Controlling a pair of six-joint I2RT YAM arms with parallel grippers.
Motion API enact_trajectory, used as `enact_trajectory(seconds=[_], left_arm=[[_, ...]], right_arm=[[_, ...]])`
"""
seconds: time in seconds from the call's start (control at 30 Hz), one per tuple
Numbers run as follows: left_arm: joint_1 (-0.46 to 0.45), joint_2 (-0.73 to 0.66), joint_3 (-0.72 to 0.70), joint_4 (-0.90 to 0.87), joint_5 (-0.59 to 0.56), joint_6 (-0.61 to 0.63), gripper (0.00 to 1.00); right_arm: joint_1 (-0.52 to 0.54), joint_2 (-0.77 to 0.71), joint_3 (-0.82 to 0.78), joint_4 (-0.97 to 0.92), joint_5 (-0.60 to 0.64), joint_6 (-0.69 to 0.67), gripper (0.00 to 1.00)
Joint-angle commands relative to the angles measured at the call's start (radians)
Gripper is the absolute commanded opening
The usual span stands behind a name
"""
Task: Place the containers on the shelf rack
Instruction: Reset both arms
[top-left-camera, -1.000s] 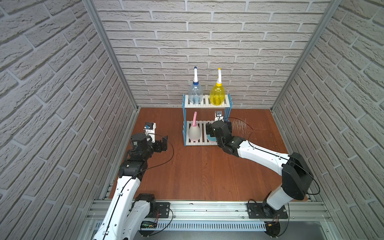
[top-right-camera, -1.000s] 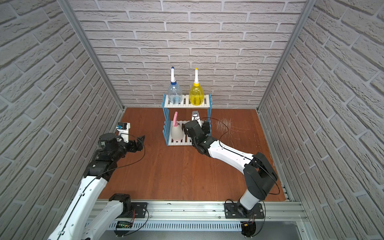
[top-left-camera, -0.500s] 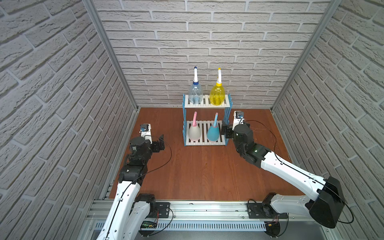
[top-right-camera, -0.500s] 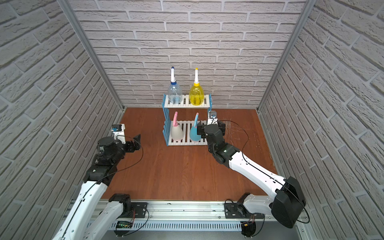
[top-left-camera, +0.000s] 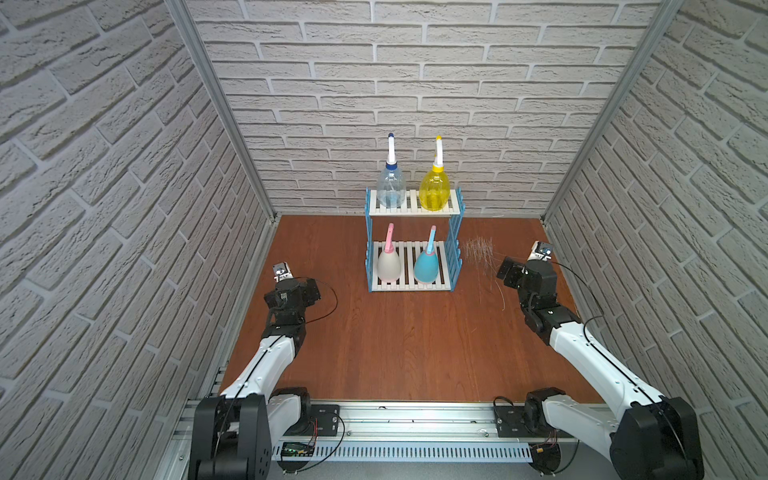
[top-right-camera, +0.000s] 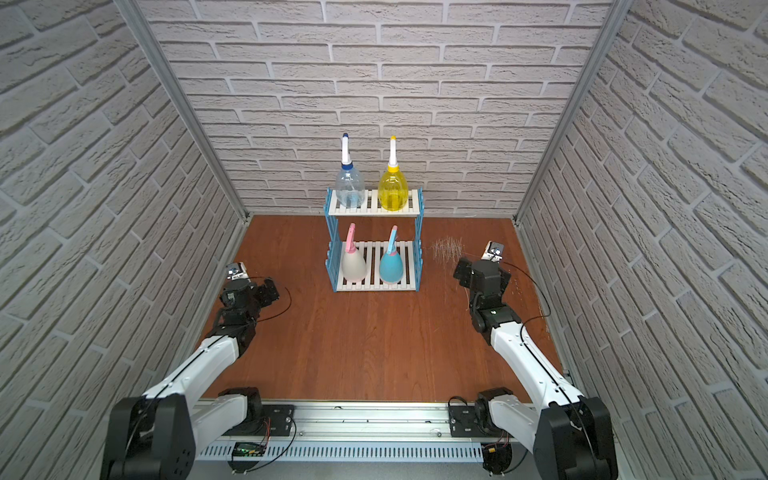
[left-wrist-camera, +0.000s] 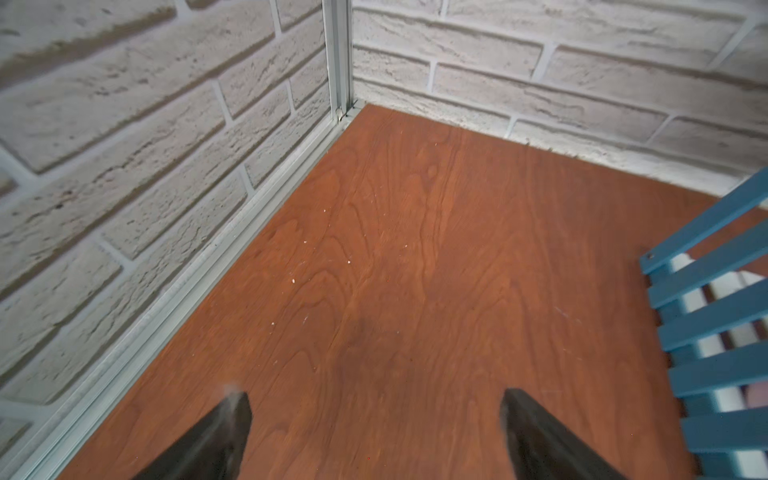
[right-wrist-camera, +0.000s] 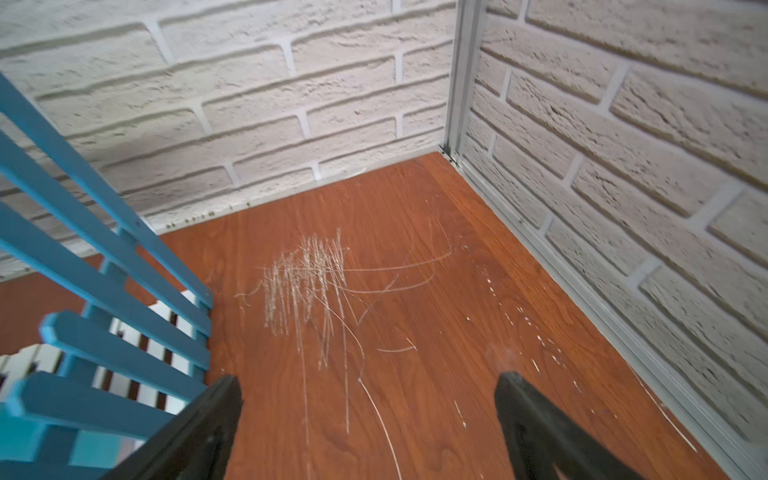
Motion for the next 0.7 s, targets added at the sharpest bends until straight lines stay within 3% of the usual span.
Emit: enact_trajectory(seconds=[0.0, 0.17, 0.3, 0.33, 0.4, 0.53, 0.67], left_arm=[[0.0, 0.116, -0.013, 0.301, -0.02, 0.056, 0.98], [-0.022, 0.278, -0.073, 0.519, 0.004, 0.119, 0.98], [-0.026, 0.436, -0.069, 0.699, 0.103, 0.167, 0.98], [-0.016, 0.414, -0.035, 0.586, 0.124, 0.159, 0.98], [0.015, 0.423, -0.015, 0.548, 0.172, 0.135, 0.98], [0.014, 0.424, -0.013, 0.546, 0.167, 0.136, 0.98], [0.013, 0.426, -0.014, 0.549, 0.163, 0.137, 0.98]], right_arm=[[-0.044, -0.005, -0.036, 0.083, -0.066, -0.007, 0.99], [-0.079, 0.017, -0.092, 0.144, -0.102, -0.024, 0.99], [-0.092, 0.054, -0.116, 0.185, -0.122, -0.071, 0.99], [-0.093, 0.063, -0.123, 0.198, -0.122, -0.084, 0.99], [-0.098, 0.075, -0.144, 0.233, -0.127, -0.11, 0.99], [-0.104, 0.12, -0.193, 0.346, -0.126, -0.171, 0.99], [-0.12, 0.195, -0.242, 0.498, -0.214, -0.232, 0.99]])
